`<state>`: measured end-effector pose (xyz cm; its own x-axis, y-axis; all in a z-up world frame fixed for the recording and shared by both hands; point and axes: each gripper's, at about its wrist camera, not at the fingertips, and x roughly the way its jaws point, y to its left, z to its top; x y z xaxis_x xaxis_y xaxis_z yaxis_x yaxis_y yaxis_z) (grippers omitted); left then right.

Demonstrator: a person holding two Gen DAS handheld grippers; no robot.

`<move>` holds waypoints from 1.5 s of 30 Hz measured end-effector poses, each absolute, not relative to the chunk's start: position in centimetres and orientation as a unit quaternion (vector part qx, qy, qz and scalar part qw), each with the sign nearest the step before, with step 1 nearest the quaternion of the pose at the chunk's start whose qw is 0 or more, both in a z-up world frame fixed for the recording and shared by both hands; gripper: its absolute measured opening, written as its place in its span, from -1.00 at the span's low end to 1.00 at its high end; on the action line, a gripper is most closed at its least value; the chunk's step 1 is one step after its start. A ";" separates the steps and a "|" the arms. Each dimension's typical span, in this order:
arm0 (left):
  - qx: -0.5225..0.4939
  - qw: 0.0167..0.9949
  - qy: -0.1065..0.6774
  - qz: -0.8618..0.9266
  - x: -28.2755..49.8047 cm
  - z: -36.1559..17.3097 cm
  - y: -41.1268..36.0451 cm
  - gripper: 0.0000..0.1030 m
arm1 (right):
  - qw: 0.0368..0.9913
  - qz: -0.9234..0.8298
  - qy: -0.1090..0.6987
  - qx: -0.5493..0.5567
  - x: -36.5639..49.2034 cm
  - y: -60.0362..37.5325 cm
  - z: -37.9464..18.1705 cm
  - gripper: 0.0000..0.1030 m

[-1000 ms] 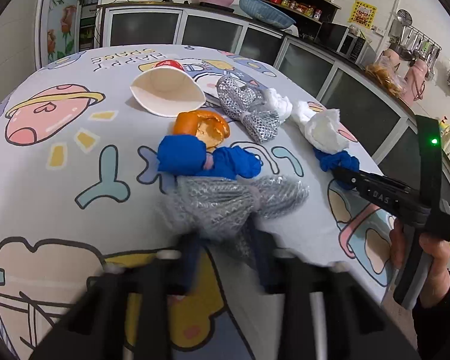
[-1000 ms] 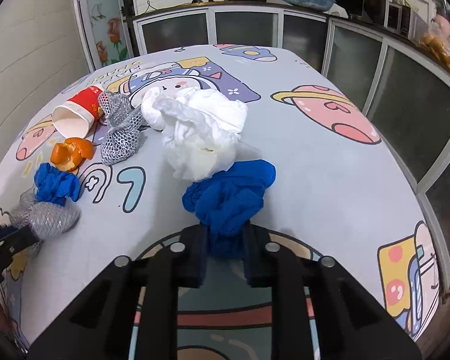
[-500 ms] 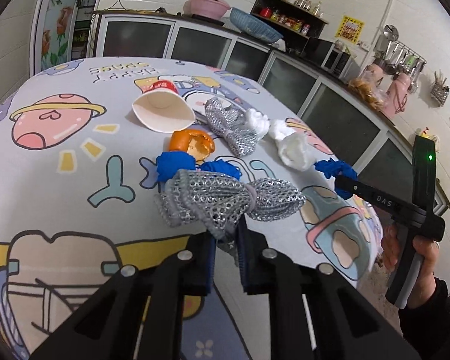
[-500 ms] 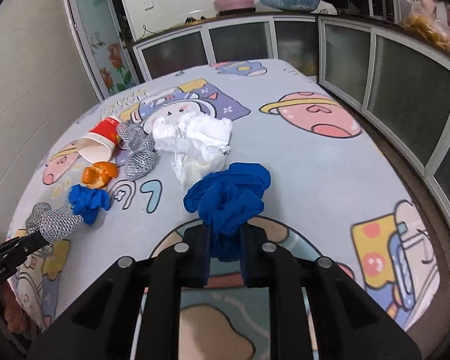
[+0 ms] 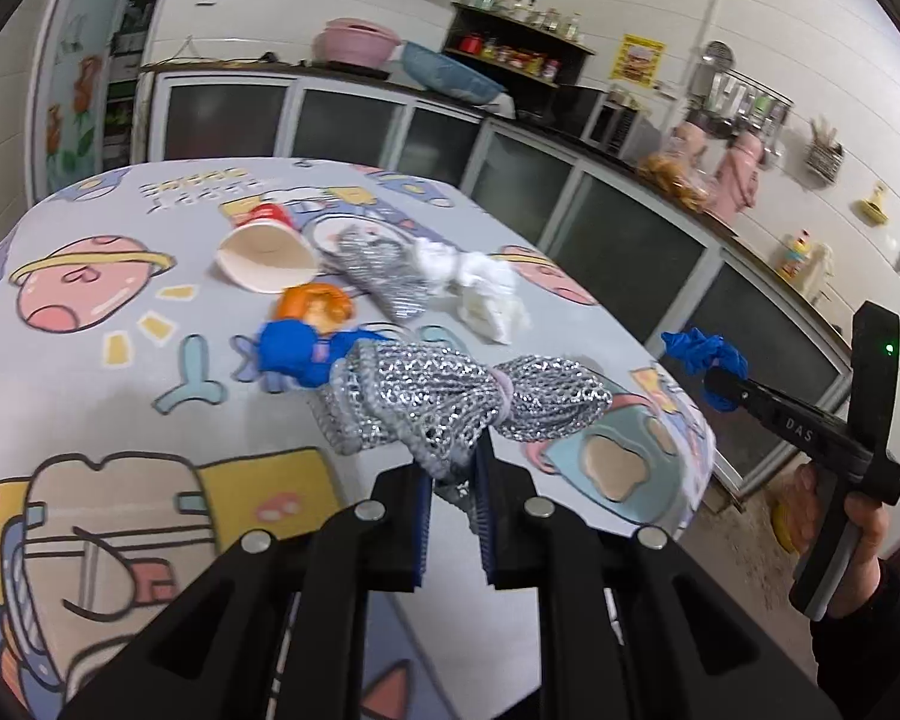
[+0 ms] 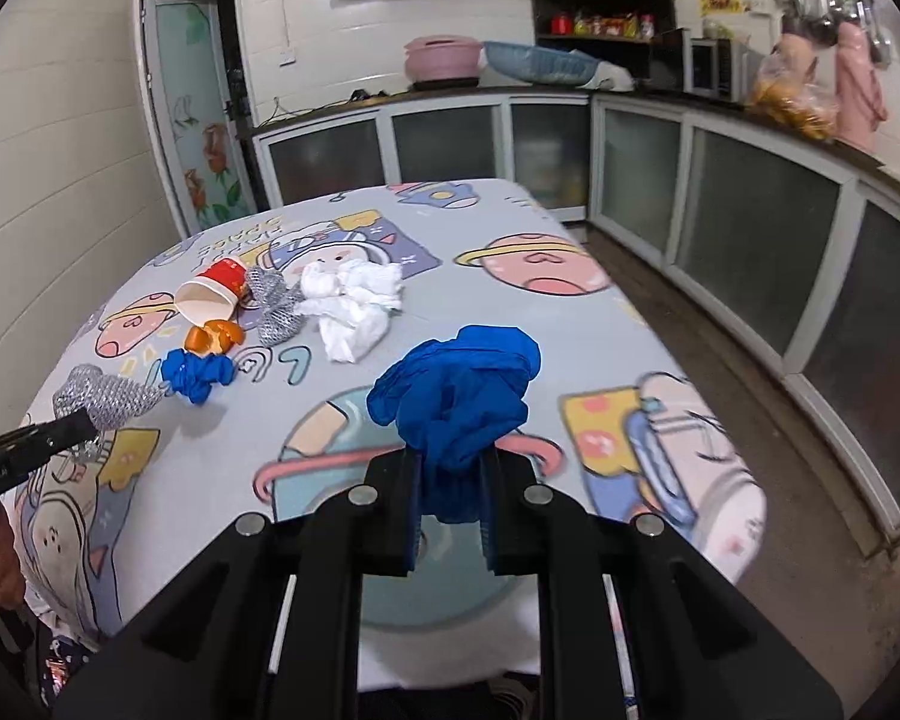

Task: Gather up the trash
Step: 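Carry sequin bow (left tool) and blue cloth (right tool) into the bin, opening both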

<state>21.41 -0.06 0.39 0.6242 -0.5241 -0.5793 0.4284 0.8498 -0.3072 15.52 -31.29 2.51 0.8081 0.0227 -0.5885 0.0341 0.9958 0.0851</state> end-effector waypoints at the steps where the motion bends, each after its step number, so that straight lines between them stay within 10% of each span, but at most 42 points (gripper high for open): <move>1: -0.067 0.897 0.343 -0.270 21.2 0.5 -0.6 -0.77 | 0.951 -0.009 0.307 0.046 14.8 -31.5 2.6 -0.72; 45: 0.191 0.699 0.428 -0.540 8.4 -10.5 -34.4 -0.76 | 0.845 -0.223 0.457 0.164 -6.7 -47.6 -14.3 -0.71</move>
<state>8.35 -34.43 -10.51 0.0491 -0.5916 -0.8047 0.9185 0.3433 -0.1964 -6.70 -47.55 -14.33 0.4831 -0.2273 -0.8455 0.5274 0.8464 0.0738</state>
